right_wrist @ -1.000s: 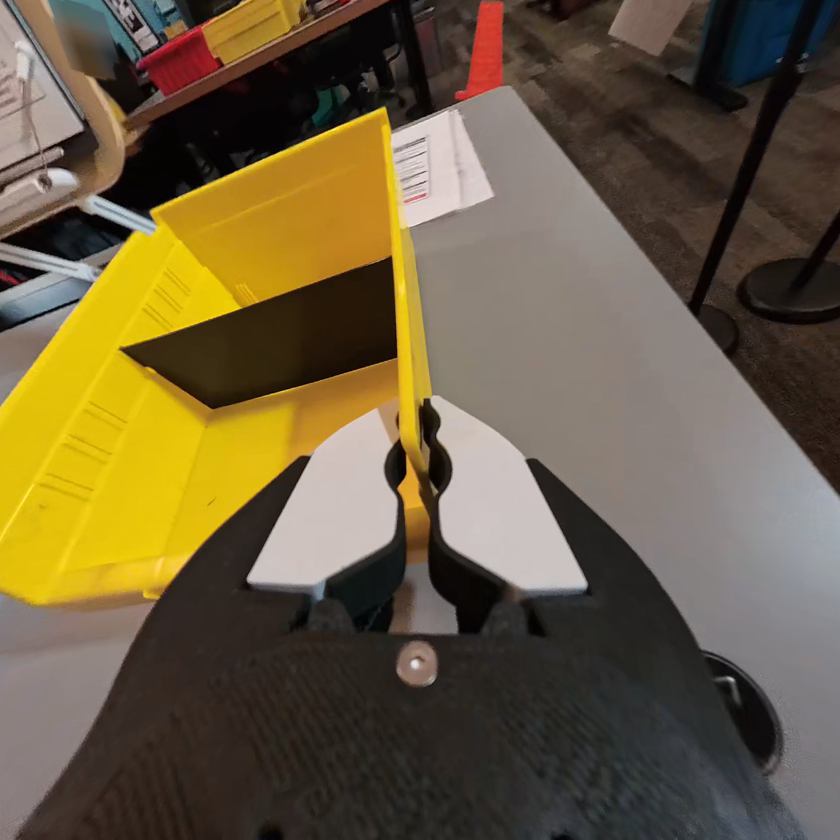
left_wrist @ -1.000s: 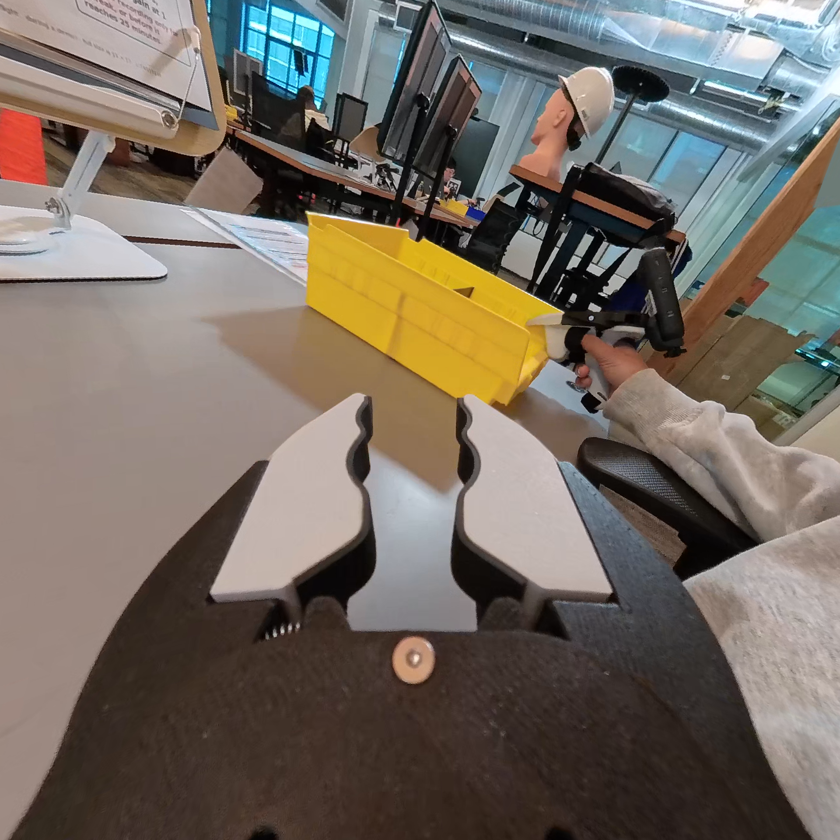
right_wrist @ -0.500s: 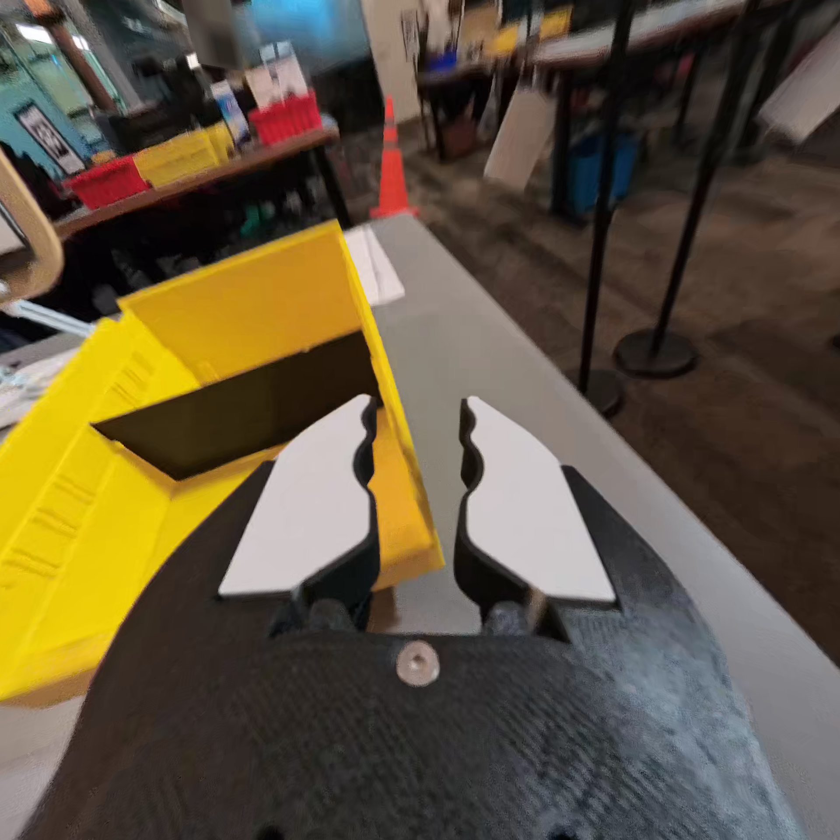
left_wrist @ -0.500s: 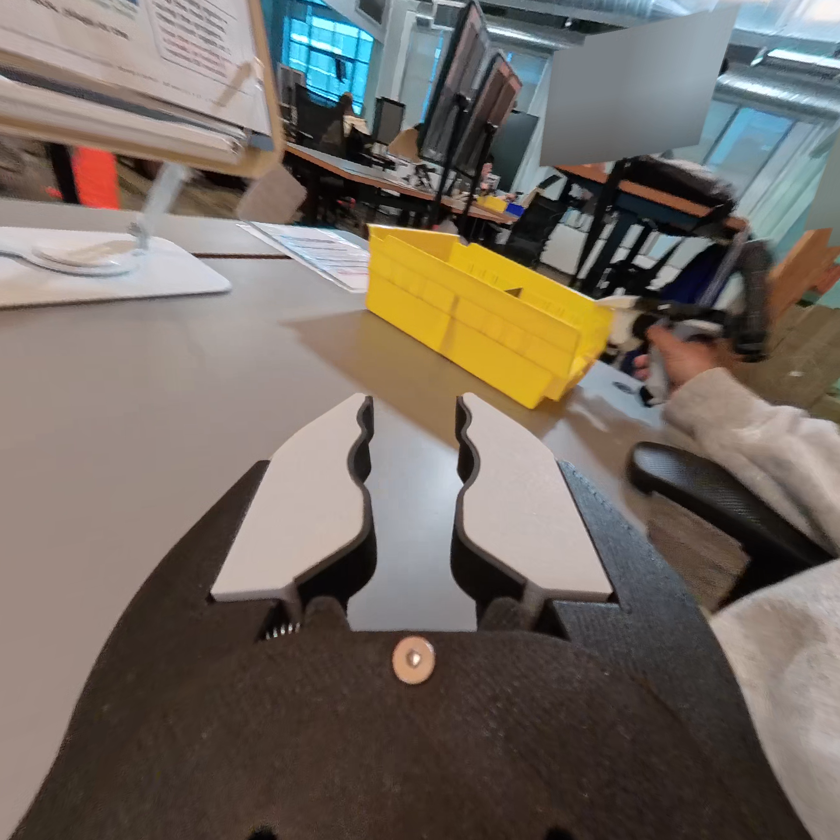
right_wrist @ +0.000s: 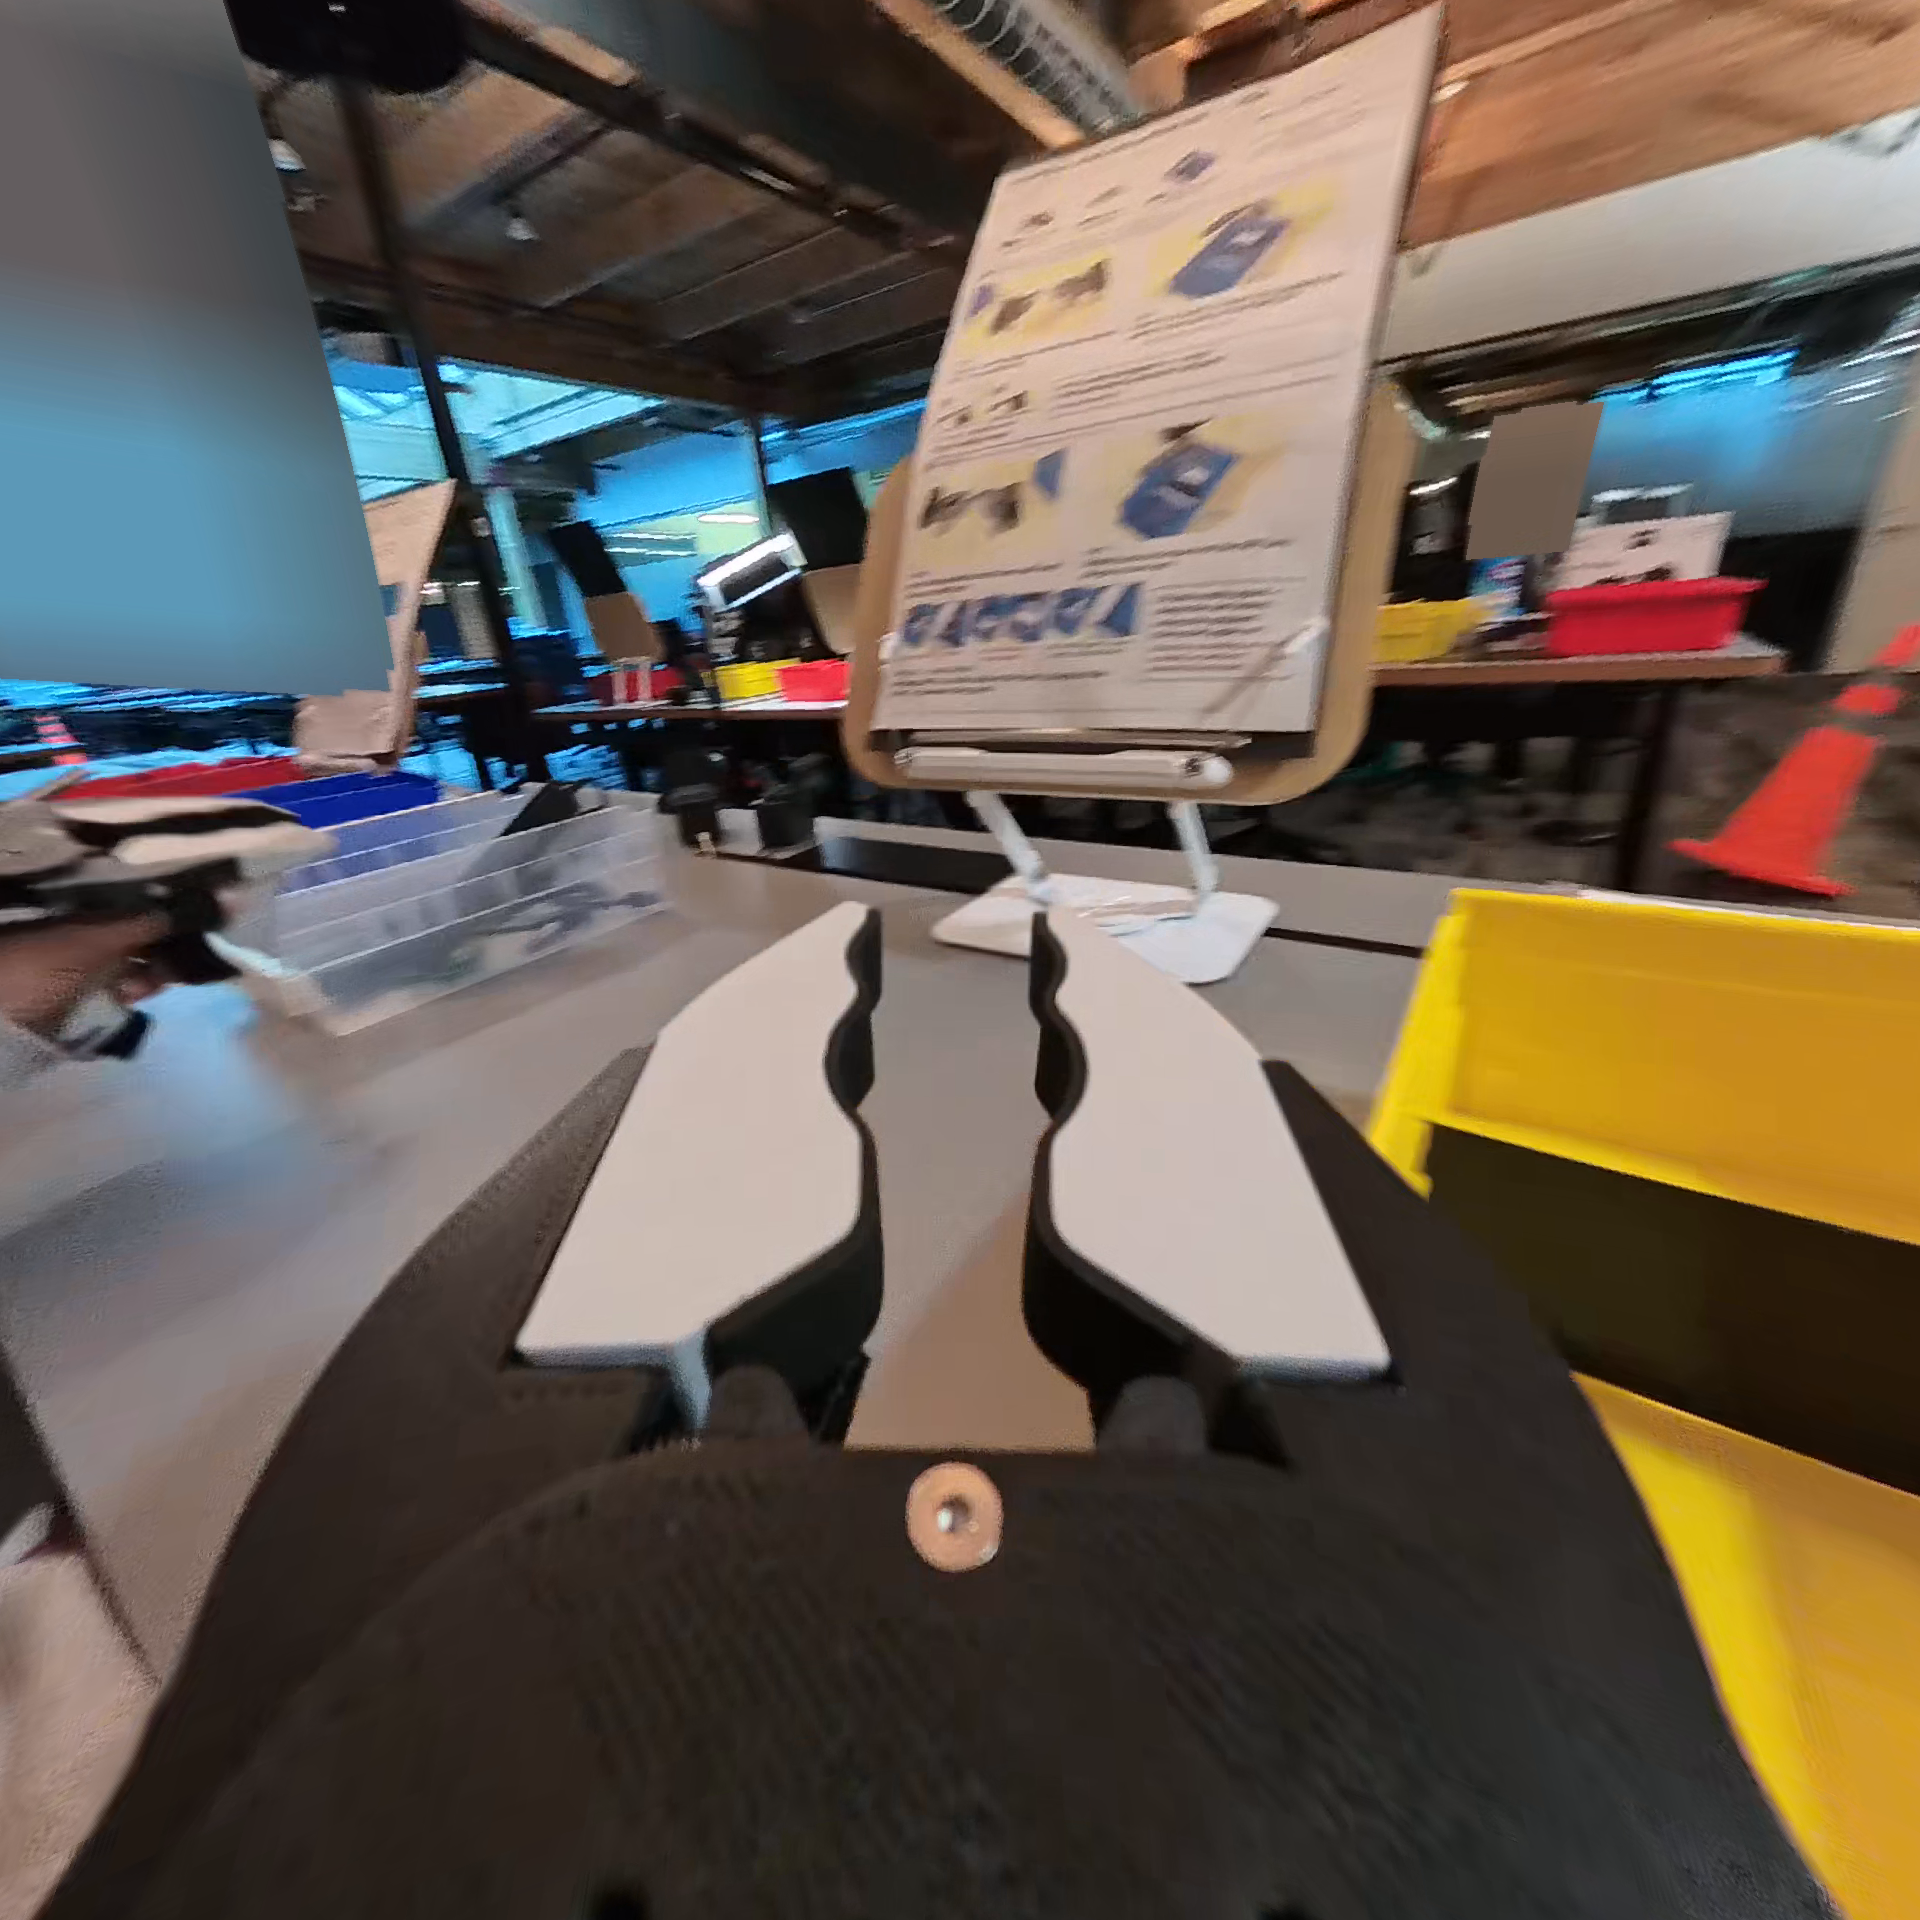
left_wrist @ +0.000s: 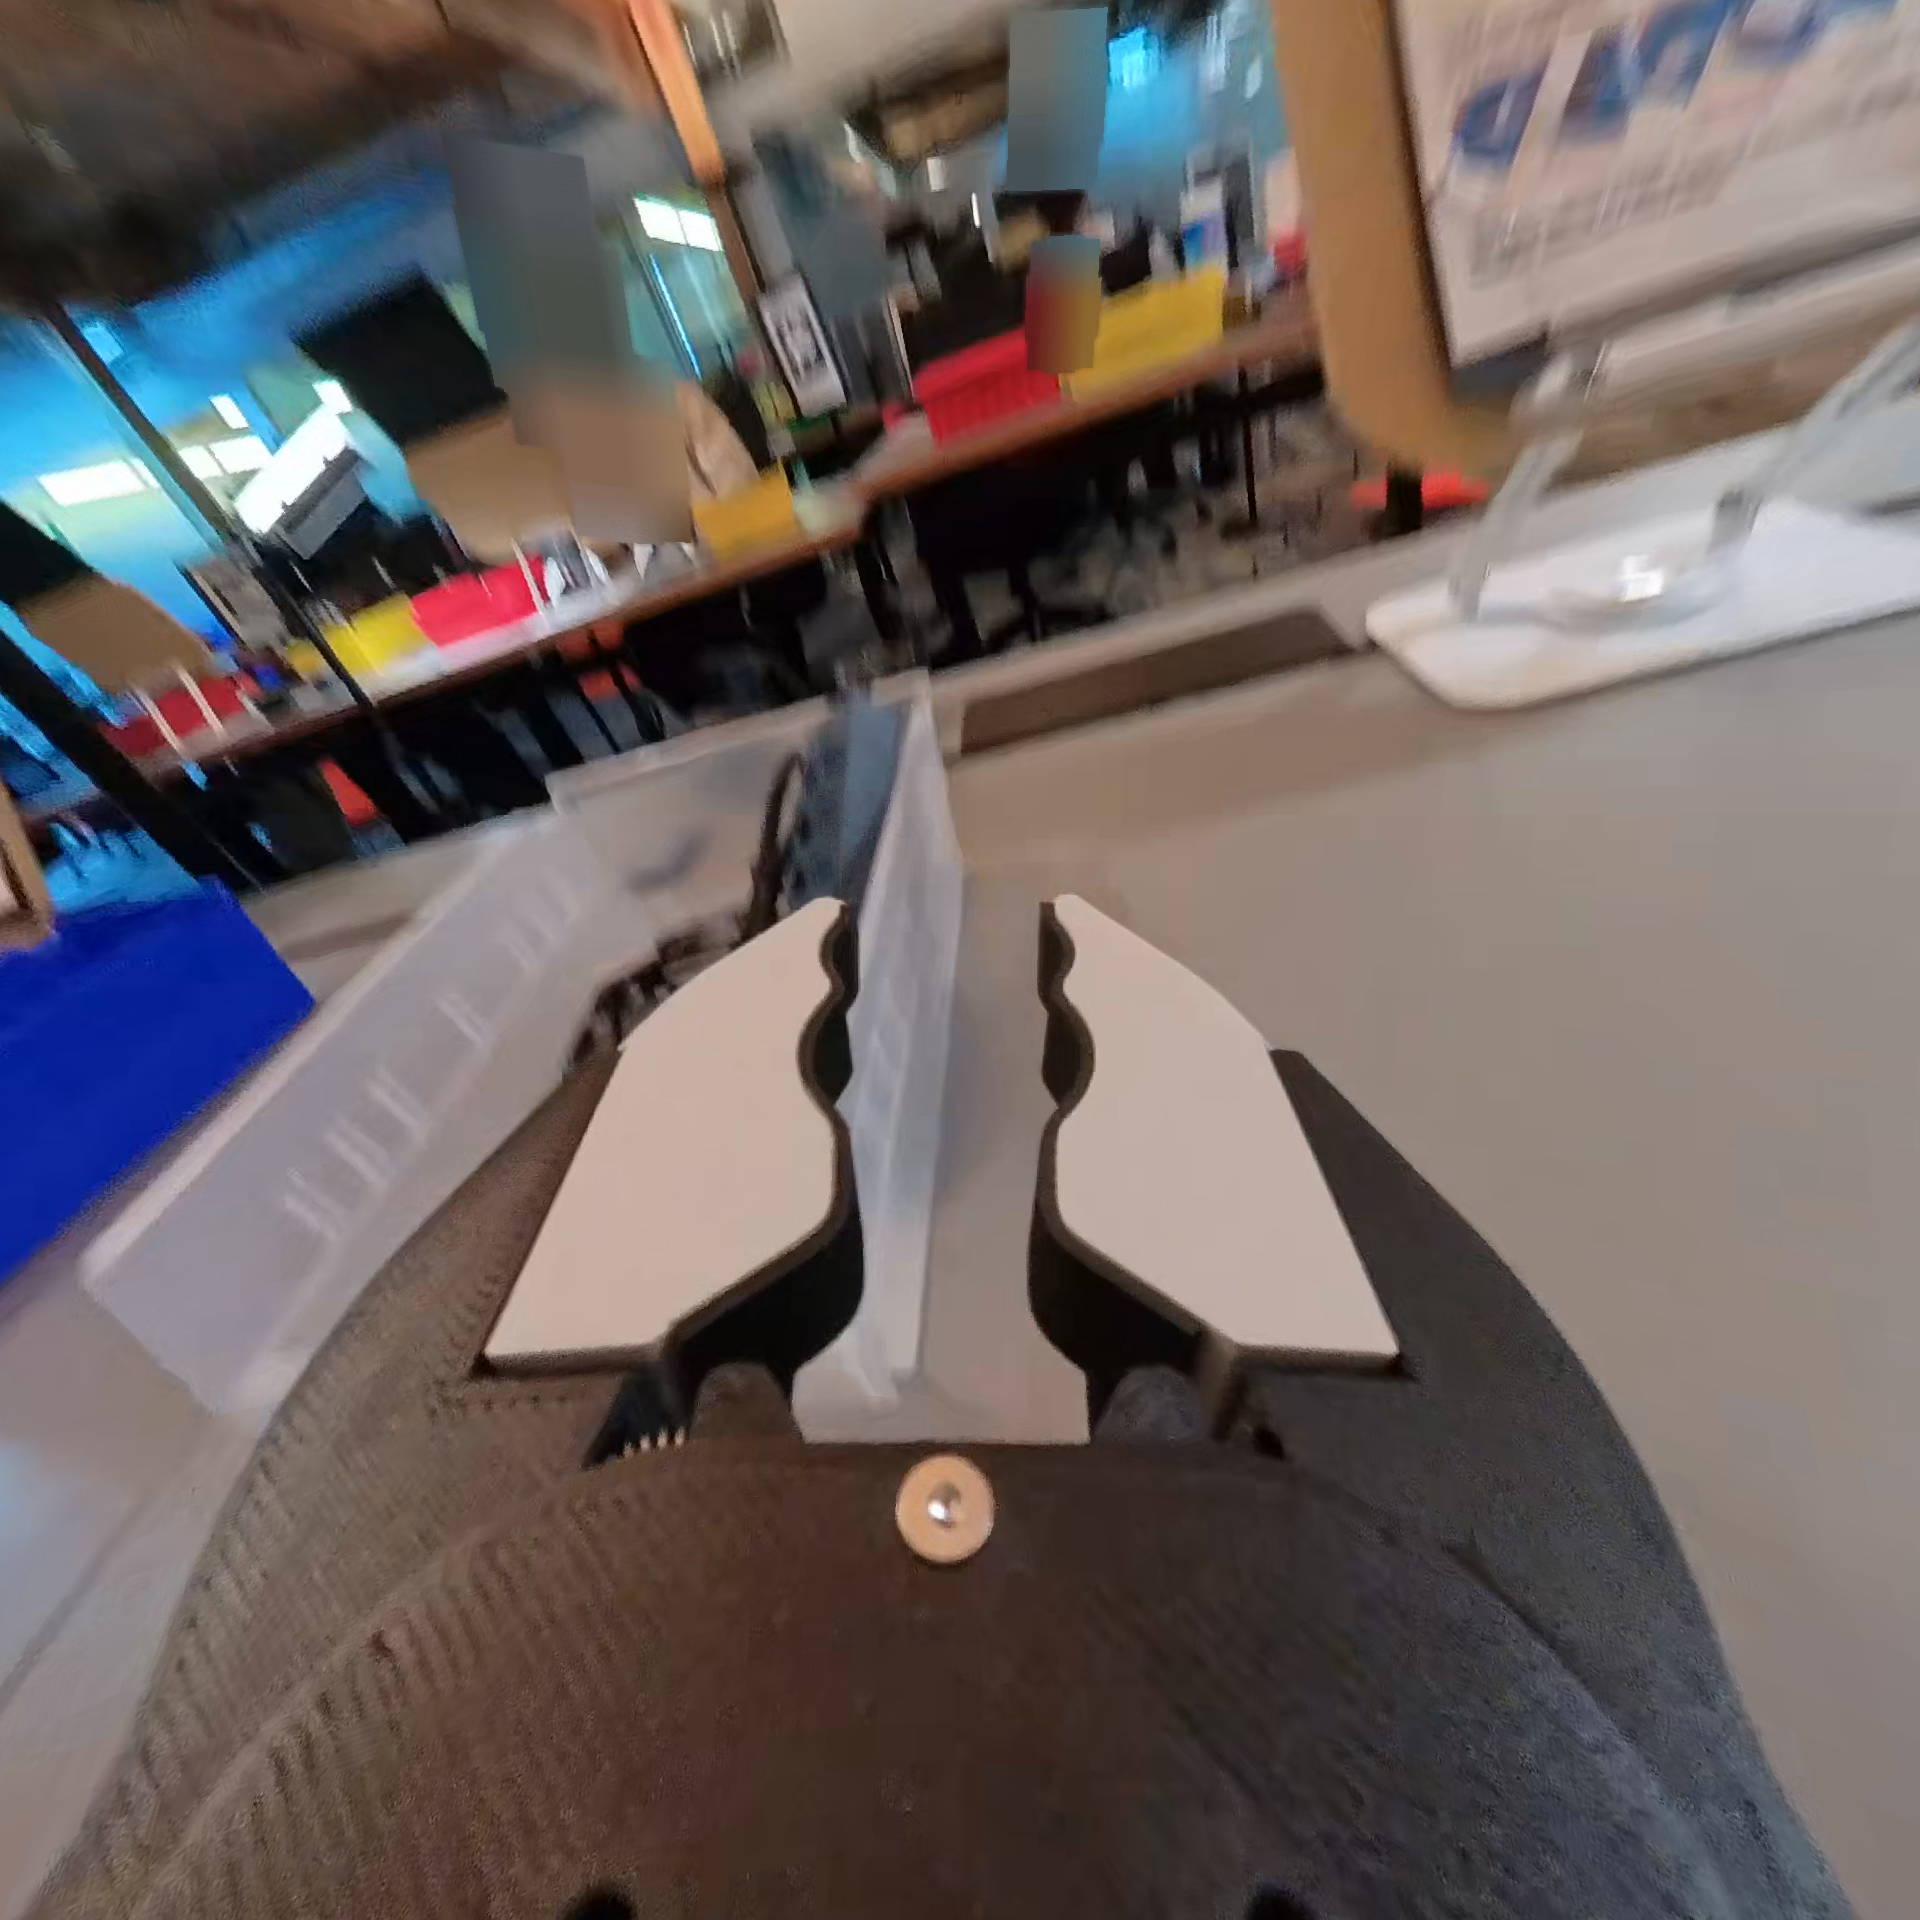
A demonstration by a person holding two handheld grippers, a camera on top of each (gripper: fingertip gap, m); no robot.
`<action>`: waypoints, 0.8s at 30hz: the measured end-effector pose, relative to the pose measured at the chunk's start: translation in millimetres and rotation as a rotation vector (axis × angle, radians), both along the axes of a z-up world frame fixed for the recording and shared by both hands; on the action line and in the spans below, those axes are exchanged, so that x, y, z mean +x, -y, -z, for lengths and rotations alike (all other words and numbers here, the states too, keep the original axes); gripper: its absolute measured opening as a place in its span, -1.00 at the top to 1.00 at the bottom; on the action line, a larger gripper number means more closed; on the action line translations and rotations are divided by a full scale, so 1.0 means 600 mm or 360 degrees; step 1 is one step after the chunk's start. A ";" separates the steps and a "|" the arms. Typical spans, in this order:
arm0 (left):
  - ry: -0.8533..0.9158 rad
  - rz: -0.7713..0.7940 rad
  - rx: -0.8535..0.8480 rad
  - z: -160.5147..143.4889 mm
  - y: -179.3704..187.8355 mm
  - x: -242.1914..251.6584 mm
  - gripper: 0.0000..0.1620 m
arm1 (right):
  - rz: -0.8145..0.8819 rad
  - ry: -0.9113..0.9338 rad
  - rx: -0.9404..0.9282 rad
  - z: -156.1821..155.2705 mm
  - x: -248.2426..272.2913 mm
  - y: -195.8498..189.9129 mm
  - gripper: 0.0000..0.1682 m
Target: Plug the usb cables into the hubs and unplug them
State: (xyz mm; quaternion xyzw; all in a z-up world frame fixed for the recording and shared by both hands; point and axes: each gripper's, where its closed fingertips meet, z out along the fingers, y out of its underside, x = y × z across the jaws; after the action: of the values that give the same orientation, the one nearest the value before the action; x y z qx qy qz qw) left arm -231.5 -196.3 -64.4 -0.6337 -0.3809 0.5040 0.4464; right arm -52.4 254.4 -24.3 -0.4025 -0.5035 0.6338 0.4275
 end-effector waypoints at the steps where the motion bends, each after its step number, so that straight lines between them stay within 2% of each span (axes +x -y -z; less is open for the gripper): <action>1: 0.0099 -0.0019 -0.0016 0.032 0.010 -0.003 0.55 | -0.0055 0.0013 -0.0002 0.004 -0.004 0.018 0.68; 3: 0.0216 -0.0073 -0.0137 0.077 0.028 -0.013 0.53 | -0.0143 0.0043 0.0020 0.015 -0.013 0.048 0.68; 5: 0.0150 -0.0086 -0.0285 0.081 0.033 -0.021 0.64 | -0.0220 0.0098 0.0070 0.030 -0.019 0.074 0.69; 10: 0.0109 -0.0139 -0.0529 0.088 0.037 -0.024 0.73 | -0.0291 0.0180 0.0131 0.050 -0.026 0.096 0.70; 14: 0.0119 -0.0144 -0.0459 0.084 0.043 -0.023 0.98 | -0.0290 0.0200 0.0041 0.051 -0.026 0.084 0.70; 19: 0.0189 -0.0106 -0.0373 0.088 0.041 -0.019 1.00 | -0.0315 0.0237 -0.0157 0.050 -0.026 0.066 0.69; 22: -0.0055 -0.0171 -0.0372 0.038 0.048 -0.008 1.00 | -0.0319 0.0246 -0.0222 0.048 -0.025 0.060 0.69; 24: -0.0128 -0.0202 -0.0343 0.022 0.057 -0.004 0.96 | -0.0319 0.0252 -0.0220 0.049 -0.025 0.060 0.69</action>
State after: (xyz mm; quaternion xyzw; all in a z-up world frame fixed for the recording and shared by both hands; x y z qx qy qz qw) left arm -233.7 -230.7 -77.4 -0.6320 -0.3457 0.5942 0.3577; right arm -67.1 218.5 -54.0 -0.4274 -0.5285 0.6727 0.2922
